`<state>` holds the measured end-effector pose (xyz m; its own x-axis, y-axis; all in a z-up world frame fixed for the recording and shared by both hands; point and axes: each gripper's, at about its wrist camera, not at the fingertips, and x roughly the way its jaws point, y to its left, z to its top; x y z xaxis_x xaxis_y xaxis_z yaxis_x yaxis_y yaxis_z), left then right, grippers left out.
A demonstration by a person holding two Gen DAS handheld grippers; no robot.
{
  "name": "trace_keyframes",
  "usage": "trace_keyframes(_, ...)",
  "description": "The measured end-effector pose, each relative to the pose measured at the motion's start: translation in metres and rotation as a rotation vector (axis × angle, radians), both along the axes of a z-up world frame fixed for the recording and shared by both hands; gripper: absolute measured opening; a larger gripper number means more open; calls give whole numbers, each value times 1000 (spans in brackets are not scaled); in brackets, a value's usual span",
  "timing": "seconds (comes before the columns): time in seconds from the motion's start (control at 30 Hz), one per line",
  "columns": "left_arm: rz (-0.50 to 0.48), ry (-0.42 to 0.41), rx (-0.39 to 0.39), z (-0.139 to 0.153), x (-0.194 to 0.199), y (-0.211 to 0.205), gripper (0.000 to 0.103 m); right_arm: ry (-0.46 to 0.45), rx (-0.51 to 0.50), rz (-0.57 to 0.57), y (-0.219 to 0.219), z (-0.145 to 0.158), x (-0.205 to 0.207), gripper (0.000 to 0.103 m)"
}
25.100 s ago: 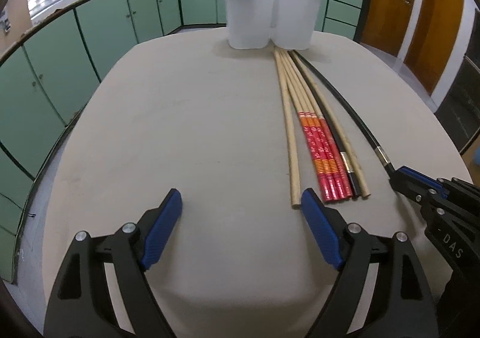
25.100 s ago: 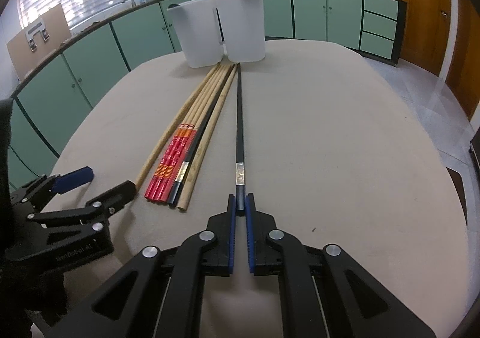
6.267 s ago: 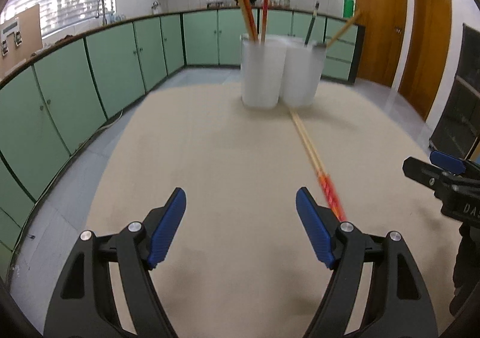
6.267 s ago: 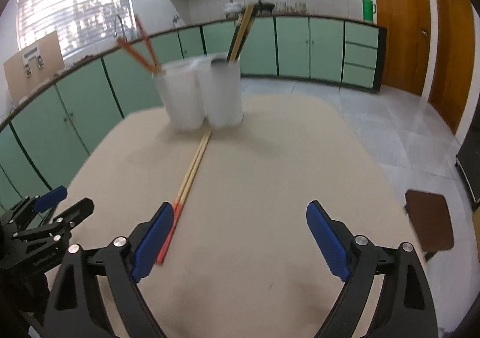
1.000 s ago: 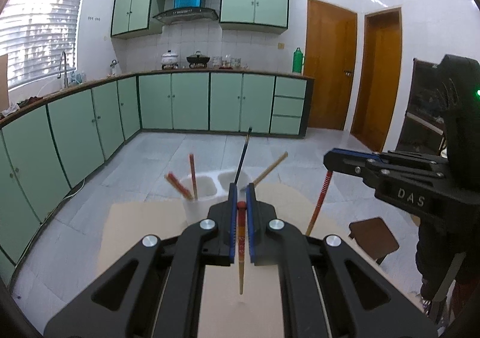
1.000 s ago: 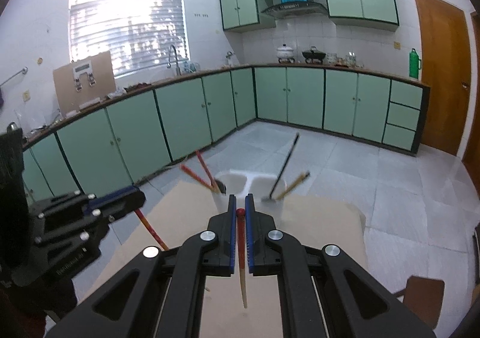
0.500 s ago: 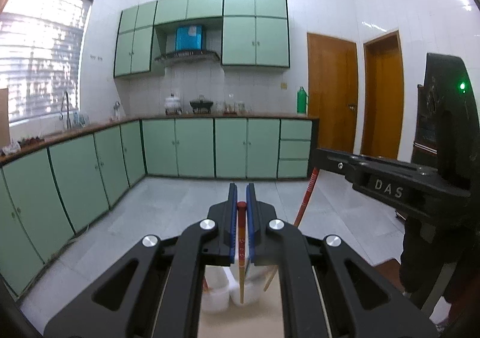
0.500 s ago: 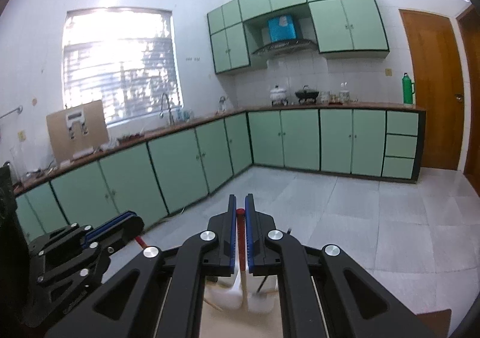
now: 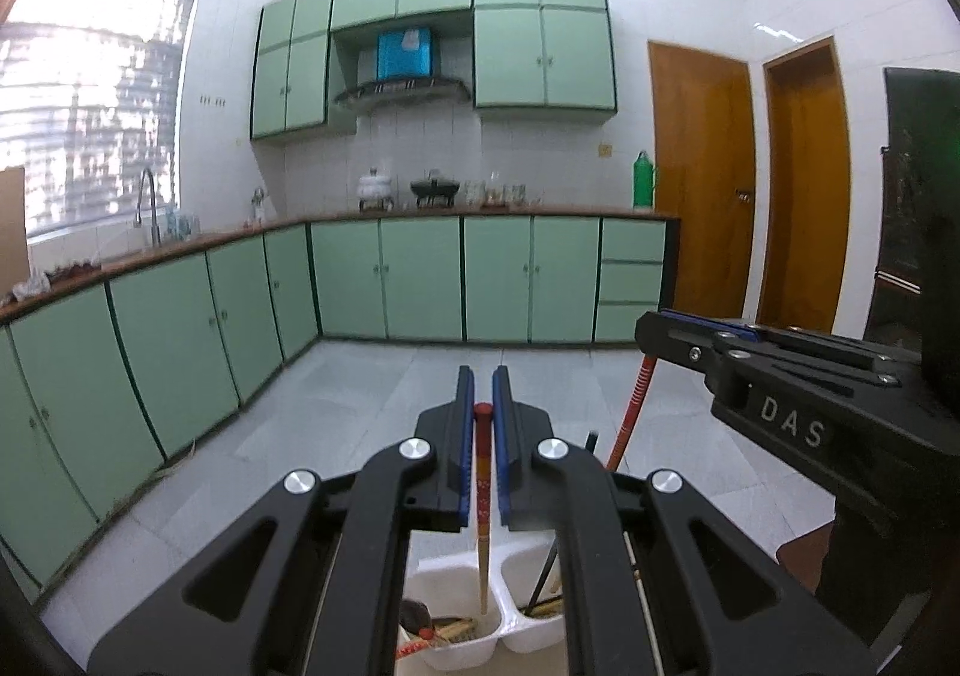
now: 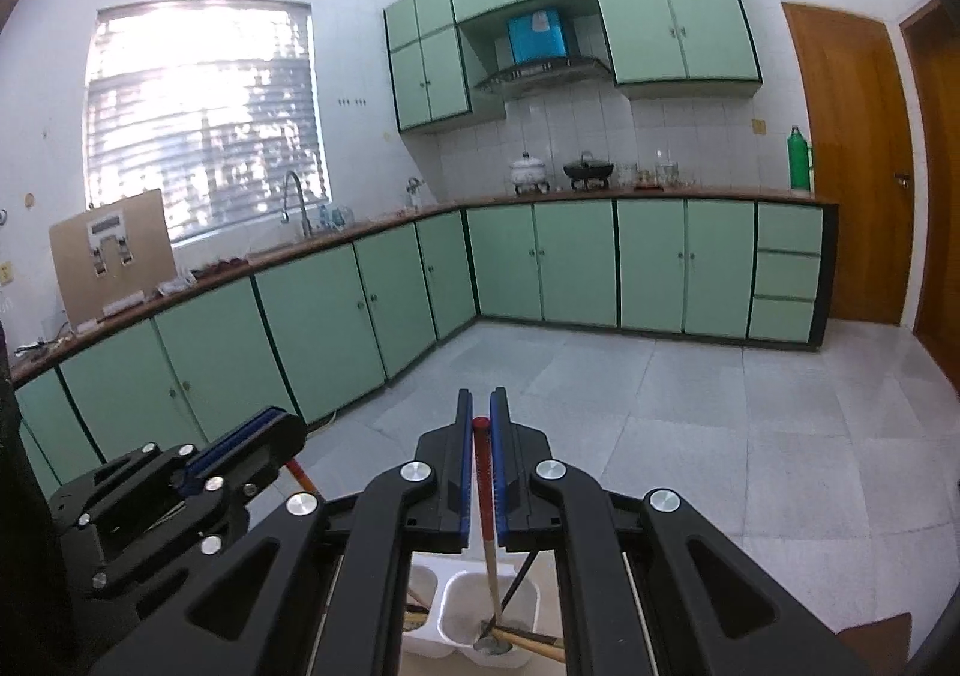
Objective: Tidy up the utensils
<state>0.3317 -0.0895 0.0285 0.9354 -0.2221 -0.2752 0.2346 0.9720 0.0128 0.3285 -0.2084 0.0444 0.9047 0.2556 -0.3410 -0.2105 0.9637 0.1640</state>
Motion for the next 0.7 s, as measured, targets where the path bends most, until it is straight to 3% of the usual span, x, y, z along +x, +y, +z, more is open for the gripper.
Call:
trace_keyframes(0.23,3,47,13,-14,1,13,7,81,-53,17,7,-26,9,6)
trace_keyframes(0.3,2,54,5,-13,1,17,9,94,-56,16,5,-29,8,15)
trace_keyframes(0.43,14,39,4,-8,-11,26,24,89,-58,-9,-4,-28,-4,23)
trace_keyframes(0.57,31,29,-25,-1,-30,38,40,74,-39,-38,-21,-25,-24,40)
trace_keyframes(0.7,50,28,-30,-3,-53,46,49,60,-18,-45,-34,-26,-49,51)
